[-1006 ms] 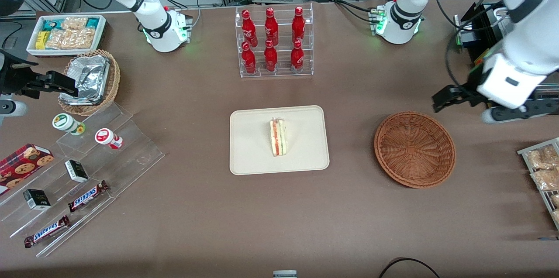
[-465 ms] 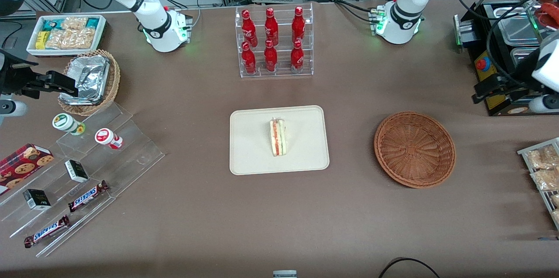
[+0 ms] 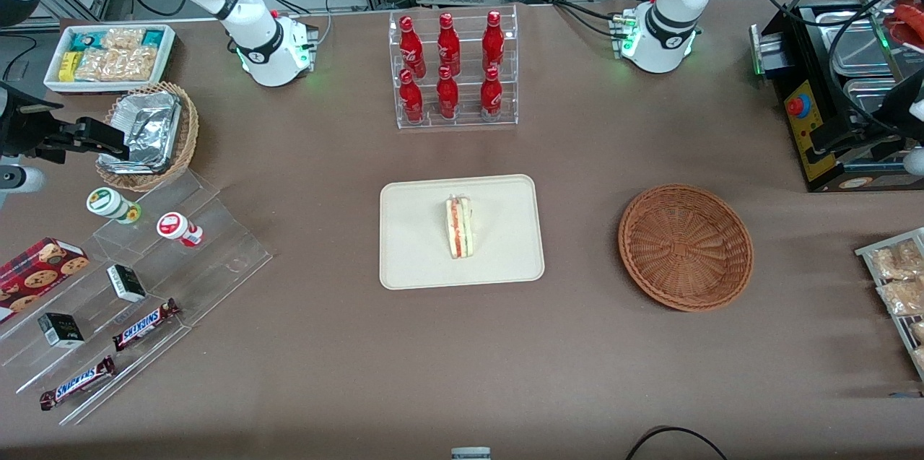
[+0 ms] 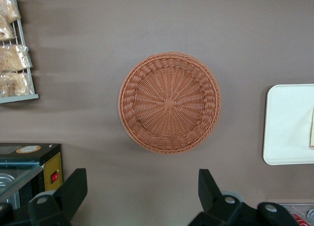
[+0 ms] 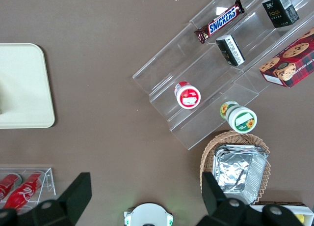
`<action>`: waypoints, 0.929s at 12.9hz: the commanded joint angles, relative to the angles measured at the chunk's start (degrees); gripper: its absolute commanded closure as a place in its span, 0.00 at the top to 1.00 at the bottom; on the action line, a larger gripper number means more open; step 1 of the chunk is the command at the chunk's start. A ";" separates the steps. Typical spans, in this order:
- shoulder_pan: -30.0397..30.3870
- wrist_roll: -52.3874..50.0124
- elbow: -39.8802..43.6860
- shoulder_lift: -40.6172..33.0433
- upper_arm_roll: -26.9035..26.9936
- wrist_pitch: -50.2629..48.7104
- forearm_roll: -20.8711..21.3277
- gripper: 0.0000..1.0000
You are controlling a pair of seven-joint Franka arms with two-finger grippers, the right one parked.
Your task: Place sandwich from basket to tray
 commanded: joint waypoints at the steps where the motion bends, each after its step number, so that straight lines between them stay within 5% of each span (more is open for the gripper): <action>1: 0.78 0.65 3.32 1.50 -1.33 -0.05 -1.63 1.00; 4: 11.40 0.29 4.91 2.47 -14.50 0.04 -0.68 1.00; 8: 16.94 0.03 4.65 1.94 -21.36 -0.66 1.69 1.00; 12: 17.31 -1.29 -0.43 -3.66 -21.47 -1.46 2.23 1.00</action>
